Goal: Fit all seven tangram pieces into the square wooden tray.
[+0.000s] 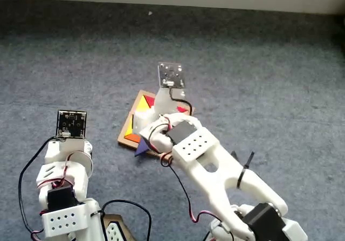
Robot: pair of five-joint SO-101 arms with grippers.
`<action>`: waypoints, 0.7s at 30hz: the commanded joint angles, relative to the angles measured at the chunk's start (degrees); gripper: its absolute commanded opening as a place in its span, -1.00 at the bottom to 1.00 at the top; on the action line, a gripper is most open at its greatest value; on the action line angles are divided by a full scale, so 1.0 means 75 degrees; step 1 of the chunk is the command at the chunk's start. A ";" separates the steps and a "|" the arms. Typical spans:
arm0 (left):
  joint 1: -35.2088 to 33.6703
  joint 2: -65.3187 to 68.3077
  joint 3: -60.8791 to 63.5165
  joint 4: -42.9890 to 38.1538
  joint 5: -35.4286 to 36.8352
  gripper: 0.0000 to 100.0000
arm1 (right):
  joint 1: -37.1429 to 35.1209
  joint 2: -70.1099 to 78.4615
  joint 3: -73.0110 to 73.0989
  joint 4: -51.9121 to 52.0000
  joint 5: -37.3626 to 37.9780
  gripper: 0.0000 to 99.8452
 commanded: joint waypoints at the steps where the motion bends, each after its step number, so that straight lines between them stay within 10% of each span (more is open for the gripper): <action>1: -0.0088 -0.0111 -0.0217 0.0000 0.0000 -0.90 | -0.0557 0.0756 -0.0393 -0.0240 0.0188 -0.99; 21: -0.0053 -0.0111 -0.0205 -0.0035 0.0000 -0.90 | 0.0006 0.1764 -0.0393 -0.0229 0.0797 -0.99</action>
